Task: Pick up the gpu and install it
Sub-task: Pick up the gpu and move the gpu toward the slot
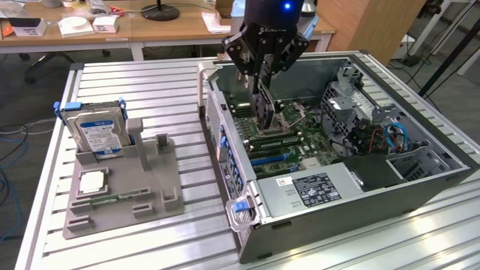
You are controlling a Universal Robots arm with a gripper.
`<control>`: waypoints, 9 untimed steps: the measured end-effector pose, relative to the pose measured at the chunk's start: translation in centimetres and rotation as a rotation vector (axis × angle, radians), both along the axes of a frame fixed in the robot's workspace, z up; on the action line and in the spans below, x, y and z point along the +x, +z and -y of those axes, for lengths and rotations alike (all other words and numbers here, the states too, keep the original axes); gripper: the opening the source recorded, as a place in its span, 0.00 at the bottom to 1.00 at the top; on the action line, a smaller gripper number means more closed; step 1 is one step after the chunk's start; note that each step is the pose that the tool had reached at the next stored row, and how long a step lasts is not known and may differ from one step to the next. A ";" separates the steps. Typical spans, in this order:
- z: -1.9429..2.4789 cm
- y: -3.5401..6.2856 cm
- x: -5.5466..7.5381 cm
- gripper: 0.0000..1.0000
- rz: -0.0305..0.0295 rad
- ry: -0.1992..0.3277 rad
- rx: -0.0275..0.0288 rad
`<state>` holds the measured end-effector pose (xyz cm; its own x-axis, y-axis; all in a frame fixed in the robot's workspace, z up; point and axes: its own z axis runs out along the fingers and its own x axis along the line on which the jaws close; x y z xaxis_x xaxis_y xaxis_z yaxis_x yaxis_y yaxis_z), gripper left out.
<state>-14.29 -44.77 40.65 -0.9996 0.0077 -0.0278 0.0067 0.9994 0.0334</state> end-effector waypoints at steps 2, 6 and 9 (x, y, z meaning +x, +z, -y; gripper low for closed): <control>0.00 0.00 0.3 0.26 0.0000 0.000 0.0000; 0.00 0.00 1.0 0.26 0.0000 0.000 0.0000; 0.00 0.00 1.5 0.26 0.0000 0.000 0.0000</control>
